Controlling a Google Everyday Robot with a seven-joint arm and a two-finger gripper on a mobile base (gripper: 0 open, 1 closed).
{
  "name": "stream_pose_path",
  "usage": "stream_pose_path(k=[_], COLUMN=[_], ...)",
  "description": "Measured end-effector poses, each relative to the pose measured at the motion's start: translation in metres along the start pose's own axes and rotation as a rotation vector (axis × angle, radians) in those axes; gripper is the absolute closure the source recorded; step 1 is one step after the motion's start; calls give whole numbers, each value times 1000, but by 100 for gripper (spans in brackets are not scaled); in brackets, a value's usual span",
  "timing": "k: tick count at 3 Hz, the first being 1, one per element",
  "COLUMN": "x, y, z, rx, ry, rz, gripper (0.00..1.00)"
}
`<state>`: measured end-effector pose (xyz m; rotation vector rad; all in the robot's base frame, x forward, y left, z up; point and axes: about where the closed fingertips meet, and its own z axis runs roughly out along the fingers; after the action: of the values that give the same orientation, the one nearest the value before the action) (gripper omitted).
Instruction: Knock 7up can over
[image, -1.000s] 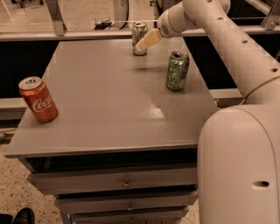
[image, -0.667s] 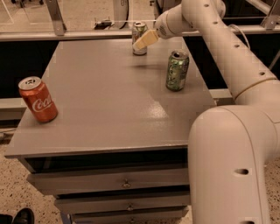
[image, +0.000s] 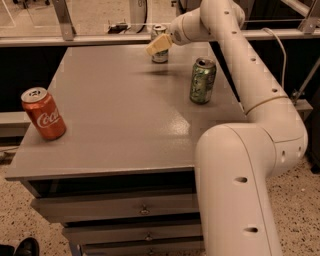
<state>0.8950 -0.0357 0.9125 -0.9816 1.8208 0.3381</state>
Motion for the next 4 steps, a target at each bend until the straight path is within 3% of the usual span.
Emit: stream_pose_path(k=[1, 3, 4], x=[-1, -4, -10], y=[2, 6, 18], z=[7, -12, -36], rx=[-16, -63, -118], ry=[-8, -30, -32], rz=[5, 17, -40], gripper=[23, 70, 93])
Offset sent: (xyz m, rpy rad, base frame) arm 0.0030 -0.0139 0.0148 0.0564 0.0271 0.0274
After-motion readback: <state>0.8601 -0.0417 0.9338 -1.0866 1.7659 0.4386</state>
